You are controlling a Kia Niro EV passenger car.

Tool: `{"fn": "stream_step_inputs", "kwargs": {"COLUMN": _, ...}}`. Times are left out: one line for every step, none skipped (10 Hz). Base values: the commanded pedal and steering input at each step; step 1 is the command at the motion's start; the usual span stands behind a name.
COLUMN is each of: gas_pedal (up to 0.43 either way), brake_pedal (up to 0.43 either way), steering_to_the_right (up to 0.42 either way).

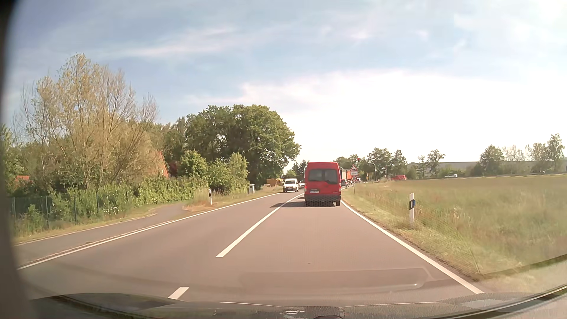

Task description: Follow the waypoints while adhering to traffic rules and regulations

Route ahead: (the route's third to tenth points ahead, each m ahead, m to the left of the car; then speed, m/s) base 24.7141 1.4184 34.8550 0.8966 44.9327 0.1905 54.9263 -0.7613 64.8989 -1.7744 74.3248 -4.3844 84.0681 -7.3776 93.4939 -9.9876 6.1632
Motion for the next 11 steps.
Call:
{"fn": "stream_step_inputs", "kwargs": {"gas_pedal": 0.000, "brake_pedal": 0.165, "steering_to_the_right": 0.006}}
{"fn": "stream_step_inputs", "kwargs": {"gas_pedal": 0.000, "brake_pedal": 0.165, "steering_to_the_right": 0.005}}
{"fn": "stream_step_inputs", "kwargs": {"gas_pedal": 0.000, "brake_pedal": 0.165, "steering_to_the_right": 0.004}}
{"fn": "stream_step_inputs", "kwargs": {"gas_pedal": 0.000, "brake_pedal": 0.165, "steering_to_the_right": 0.004}}
{"fn": "stream_step_inputs", "kwargs": {"gas_pedal": 0.000, "brake_pedal": 0.159, "steering_to_the_right": 0.004}}
{"fn": "stream_step_inputs", "kwargs": {"gas_pedal": 0.000, "brake_pedal": 0.159, "steering_to_the_right": 0.004}}
{"fn": "stream_step_inputs", "kwargs": {"gas_pedal": 0.000, "brake_pedal": 0.152, "steering_to_the_right": 0.004}}
{"fn": "stream_step_inputs", "kwargs": {"gas_pedal": 0.000, "brake_pedal": 0.152, "steering_to_the_right": 0.004}}
{"fn": "stream_step_inputs", "kwargs": {"gas_pedal": 0.000, "brake_pedal": 0.146, "steering_to_the_right": 0.004}}
{"fn": "stream_step_inputs", "kwargs": {"gas_pedal": 0.000, "brake_pedal": 0.146, "steering_to_the_right": 0.003}}
{"fn": "stream_step_inputs", "kwargs": {"gas_pedal": 0.000, "brake_pedal": 0.140, "steering_to_the_right": 0.004}}
